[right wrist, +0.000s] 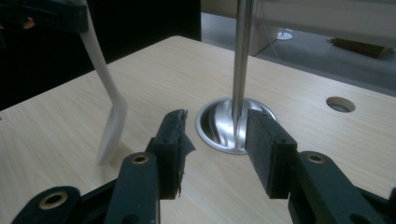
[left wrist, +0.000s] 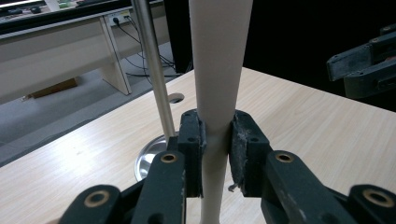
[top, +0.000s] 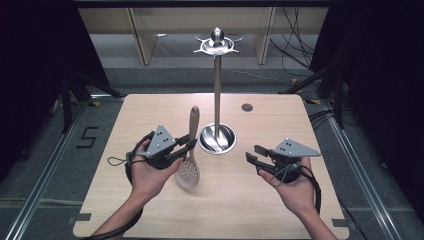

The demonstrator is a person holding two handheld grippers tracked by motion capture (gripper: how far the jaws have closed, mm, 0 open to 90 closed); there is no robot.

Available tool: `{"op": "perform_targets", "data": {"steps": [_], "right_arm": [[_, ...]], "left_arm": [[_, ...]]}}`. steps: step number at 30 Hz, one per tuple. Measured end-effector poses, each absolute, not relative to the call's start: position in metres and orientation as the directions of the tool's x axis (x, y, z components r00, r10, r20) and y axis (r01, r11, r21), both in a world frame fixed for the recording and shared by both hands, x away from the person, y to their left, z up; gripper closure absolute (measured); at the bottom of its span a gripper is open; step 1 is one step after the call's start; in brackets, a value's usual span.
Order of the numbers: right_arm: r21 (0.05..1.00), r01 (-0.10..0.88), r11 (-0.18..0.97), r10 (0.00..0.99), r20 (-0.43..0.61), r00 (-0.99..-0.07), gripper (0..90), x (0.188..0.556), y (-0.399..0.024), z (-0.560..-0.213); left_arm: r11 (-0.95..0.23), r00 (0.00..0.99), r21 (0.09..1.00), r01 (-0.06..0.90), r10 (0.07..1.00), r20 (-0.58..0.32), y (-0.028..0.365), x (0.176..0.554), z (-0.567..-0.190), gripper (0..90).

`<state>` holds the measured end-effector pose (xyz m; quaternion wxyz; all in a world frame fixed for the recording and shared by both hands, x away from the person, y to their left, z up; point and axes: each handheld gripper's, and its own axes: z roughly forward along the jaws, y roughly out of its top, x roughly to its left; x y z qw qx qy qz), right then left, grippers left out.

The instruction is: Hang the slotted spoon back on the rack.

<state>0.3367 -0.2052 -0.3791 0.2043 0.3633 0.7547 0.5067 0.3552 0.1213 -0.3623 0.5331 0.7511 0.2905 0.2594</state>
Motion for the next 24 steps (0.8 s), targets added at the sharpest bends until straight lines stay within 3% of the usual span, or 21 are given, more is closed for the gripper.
{"op": "perform_targets", "data": {"steps": [7, 24], "right_arm": [[0.918, 0.338, 0.21, 0.737, 0.078, -0.671, 58.6, 0.337, -0.196, -0.375], [0.968, 0.222, 0.119, 0.701, 0.076, -0.709, 62.0, 0.335, -0.167, -0.334]], "left_arm": [[-0.265, 0.703, 0.951, 0.157, 0.707, 0.081, 0.111, 0.357, -0.364, 74.8], [-0.289, 0.7, 0.943, 0.166, 0.708, 0.094, 0.087, 0.363, -0.368, 74.8]]}}
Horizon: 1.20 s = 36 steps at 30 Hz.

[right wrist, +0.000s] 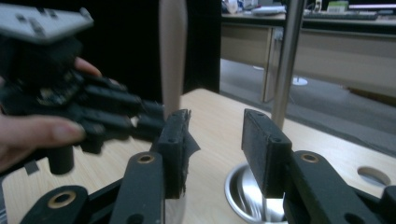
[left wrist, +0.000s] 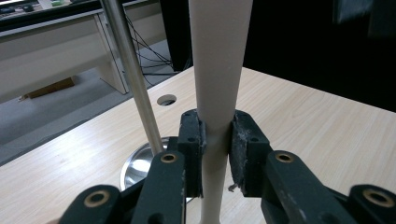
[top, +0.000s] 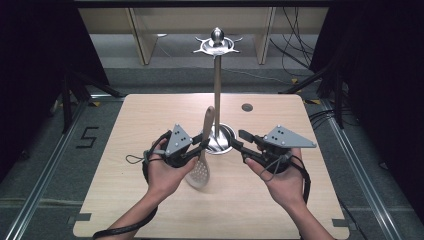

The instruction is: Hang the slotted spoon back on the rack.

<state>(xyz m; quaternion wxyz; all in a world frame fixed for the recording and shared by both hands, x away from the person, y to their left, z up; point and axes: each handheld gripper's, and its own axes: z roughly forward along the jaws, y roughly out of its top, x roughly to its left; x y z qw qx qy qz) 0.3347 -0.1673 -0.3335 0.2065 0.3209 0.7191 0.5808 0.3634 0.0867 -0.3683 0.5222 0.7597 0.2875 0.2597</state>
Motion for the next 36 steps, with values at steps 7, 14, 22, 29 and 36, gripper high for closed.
{"op": "perform_targets", "data": {"steps": [7, 14, 22, 29, 36], "right_arm": [[0.979, 0.178, 0.101, 0.69, 0.06, -0.721, 63.3, 0.337, -0.155, -0.32], [0.98, 0.177, 0.086, 0.689, 0.07, -0.722, 63.9, 0.342, -0.148, -0.32], [0.981, 0.176, 0.085, 0.696, 0.068, -0.715, 63.8, 0.346, -0.144, -0.32], [0.983, 0.169, 0.067, 0.708, 0.073, -0.703, 63.9, 0.348, -0.144, -0.32], [0.985, 0.157, 0.067, 0.713, 0.062, -0.698, 65.8, 0.35, -0.142, -0.321]], "left_arm": [[-0.292, 0.702, 0.942, 0.163, 0.706, 0.098, 0.078, 0.364, -0.368, 74.7], [-0.292, 0.707, 0.942, 0.165, 0.701, 0.094, 0.07, 0.363, -0.37, 74.8], [-0.292, 0.714, 0.942, 0.163, 0.694, 0.092, 0.063, 0.363, -0.37, 74.8], [-0.288, 0.715, 0.944, 0.163, 0.694, 0.089, 0.059, 0.362, -0.368, 74.7], [-0.292, 0.72, 0.943, 0.161, 0.689, 0.091, 0.056, 0.362, -0.368, 74.7]]}}
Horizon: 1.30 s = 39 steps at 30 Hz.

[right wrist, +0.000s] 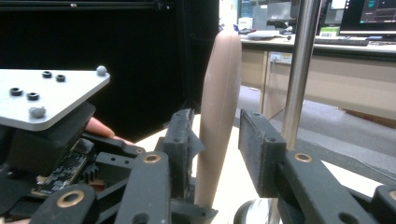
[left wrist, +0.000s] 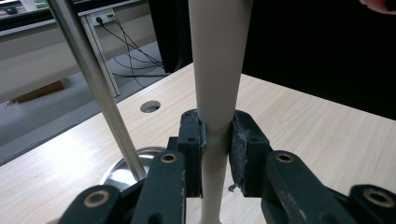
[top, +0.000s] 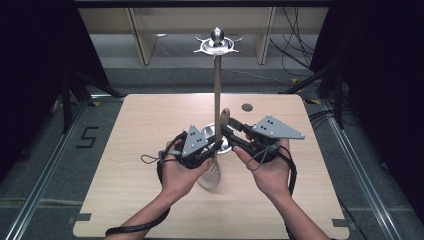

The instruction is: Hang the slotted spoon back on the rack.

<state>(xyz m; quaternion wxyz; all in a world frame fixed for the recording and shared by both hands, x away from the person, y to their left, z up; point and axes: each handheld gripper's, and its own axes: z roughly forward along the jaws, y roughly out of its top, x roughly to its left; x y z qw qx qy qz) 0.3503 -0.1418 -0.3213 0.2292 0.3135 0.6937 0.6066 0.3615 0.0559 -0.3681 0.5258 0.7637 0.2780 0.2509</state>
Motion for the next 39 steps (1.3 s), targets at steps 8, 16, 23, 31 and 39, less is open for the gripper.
{"op": "perform_targets", "data": {"steps": [8, 16, 23, 31, 39], "right_arm": [[0.988, 0.146, 0.055, 0.727, 0.061, -0.684, 68.2, 0.354, -0.141, -0.324], [0.987, 0.151, 0.051, 0.725, 0.068, -0.686, 72.7, 0.354, -0.14, -0.324], [0.989, 0.141, 0.045, 0.714, 0.067, -0.697, 74.3, 0.353, -0.141, -0.321], [0.991, 0.117, 0.07, 0.688, 0.037, -0.725, 74.5, 0.363, -0.146, -0.31], [0.995, 0.069, 0.073, 0.668, 0.003, -0.744, 74.5, 0.38, -0.149, -0.295]], "left_arm": [[-0.283, 0.719, 0.945, 0.165, 0.69, 0.081, 0.053, 0.361, -0.368, 74.7], [-0.27, 0.717, 0.948, 0.171, 0.694, 0.069, 0.049, 0.36, -0.367, 74.7], [-0.248, 0.729, 0.955, 0.165, 0.683, 0.051, 0.048, 0.361, -0.365, 73.8], [-0.242, 0.728, 0.962, 0.124, 0.681, 0.078, 0.067, 0.358, -0.361, 39.5], [-0.263, 0.682, 0.954, 0.146, 0.725, 0.096, 0.12, 0.344, -0.373, 37.5]]}}
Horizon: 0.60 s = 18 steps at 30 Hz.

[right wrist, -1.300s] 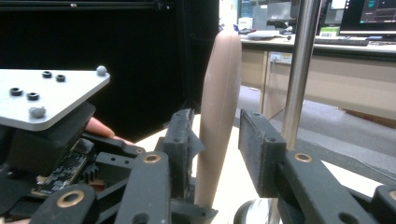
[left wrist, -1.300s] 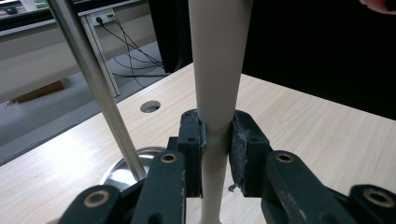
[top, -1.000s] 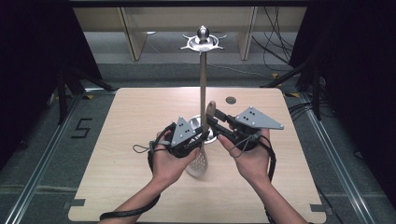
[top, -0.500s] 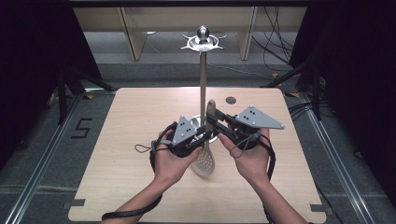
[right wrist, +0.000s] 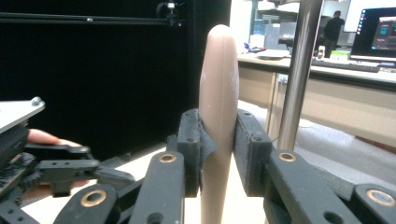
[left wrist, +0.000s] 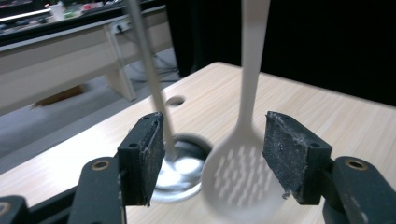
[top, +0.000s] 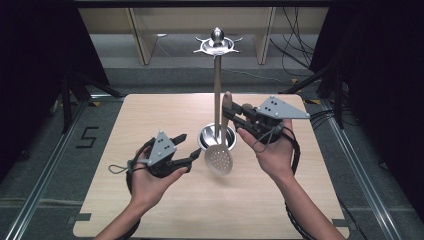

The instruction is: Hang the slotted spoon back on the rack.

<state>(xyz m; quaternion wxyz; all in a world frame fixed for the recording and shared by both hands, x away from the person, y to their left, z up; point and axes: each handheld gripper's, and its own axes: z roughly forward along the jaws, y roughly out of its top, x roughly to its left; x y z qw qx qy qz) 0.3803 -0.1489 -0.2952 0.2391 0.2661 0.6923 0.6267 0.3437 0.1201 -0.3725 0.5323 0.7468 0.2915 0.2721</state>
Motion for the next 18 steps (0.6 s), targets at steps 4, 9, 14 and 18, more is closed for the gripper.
{"op": "perform_targets", "data": {"steps": [4, 9, 14, 18], "right_arm": [[0.994, 0.067, 0.082, 0.655, -0.003, -0.756, 74.5, 0.386, -0.149, -0.289], [0.992, 0.048, 0.115, 0.607, -0.032, -0.794, 74.5, 0.399, -0.146, -0.275], [0.991, 0.049, 0.123, 0.578, -0.031, -0.815, 74.5, 0.407, -0.141, -0.267], [0.991, 0.058, 0.117, 0.559, -0.018, -0.829, 74.5, 0.415, -0.137, -0.261]], "left_arm": [[-0.283, 0.66, 0.946, 0.158, 0.743, 0.112, 0.143, 0.337, -0.386, 37.4], [-0.3, 0.641, 0.935, 0.188, 0.759, 0.115, 0.163, 0.329, -0.405, 36.9], [-0.326, 0.635, 0.923, 0.207, 0.762, 0.127, 0.179, 0.323, -0.42, 36.7], [-0.332, 0.625, 0.918, 0.218, 0.77, 0.13, 0.189, 0.319, -0.429, 36.7]]}}
